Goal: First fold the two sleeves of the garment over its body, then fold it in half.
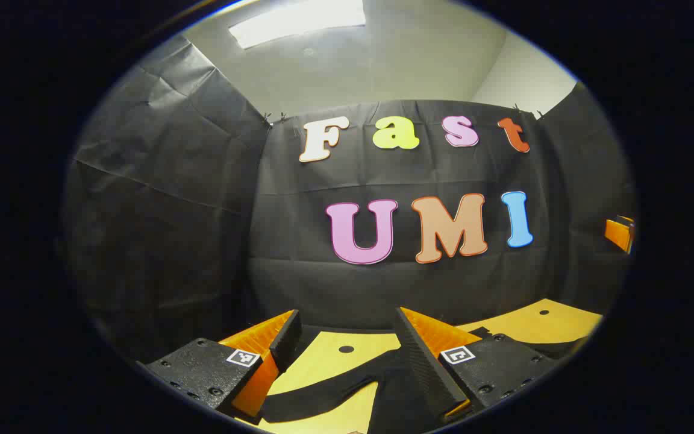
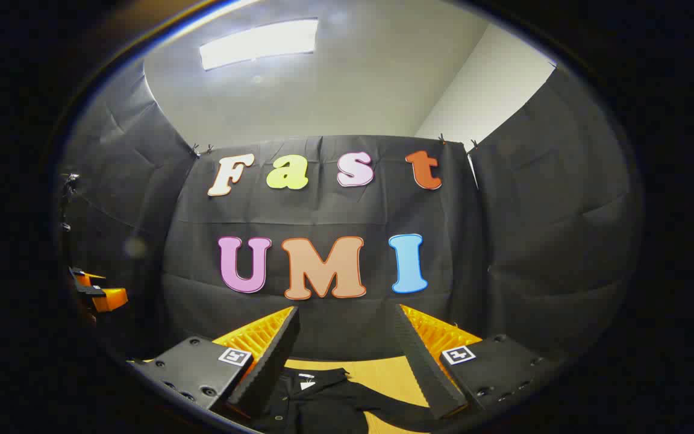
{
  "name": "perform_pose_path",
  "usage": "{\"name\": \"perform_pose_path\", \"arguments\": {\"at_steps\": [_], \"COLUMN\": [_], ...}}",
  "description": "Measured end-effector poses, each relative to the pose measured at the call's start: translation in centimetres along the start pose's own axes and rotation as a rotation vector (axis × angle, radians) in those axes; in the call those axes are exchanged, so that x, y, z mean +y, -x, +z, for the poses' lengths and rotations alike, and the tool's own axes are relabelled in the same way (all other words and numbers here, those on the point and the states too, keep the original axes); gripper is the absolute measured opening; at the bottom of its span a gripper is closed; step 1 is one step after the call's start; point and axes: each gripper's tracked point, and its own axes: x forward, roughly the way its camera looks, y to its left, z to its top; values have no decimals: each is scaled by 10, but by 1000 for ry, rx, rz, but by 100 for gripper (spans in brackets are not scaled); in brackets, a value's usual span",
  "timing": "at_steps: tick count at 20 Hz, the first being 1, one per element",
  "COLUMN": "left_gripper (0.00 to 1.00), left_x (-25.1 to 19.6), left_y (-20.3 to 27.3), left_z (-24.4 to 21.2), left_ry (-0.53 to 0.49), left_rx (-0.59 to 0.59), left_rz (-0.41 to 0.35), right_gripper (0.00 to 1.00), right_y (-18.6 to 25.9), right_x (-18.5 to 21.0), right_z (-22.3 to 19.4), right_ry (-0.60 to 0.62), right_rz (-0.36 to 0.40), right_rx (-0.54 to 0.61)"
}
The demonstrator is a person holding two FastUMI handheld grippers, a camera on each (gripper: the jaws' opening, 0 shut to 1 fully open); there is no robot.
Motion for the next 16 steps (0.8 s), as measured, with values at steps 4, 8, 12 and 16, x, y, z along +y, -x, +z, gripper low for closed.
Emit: {"name": "perform_pose_path", "arguments": {"at_steps": [4,8,12,16], "left_gripper": [96,96,93,96], "left_x": [-1,-5,-10,-7], "left_y": [9,11,13,18], "left_z": [8,7,11,5], "left_ry": [18,-2,24,40], "left_rx": [-24,-21,-28,-21], "left_rz": [6,-3,-15,-17], "right_gripper": [99,98,98,98], "right_y": [-3,3,13,20], "right_x": [8,17,18,20], "right_z": [-12,-9,-9,-4], "right_ry": [-6,-9,32,20], "right_rz": [32,59,75,72], "right_rx": [45,56,63,62]}}
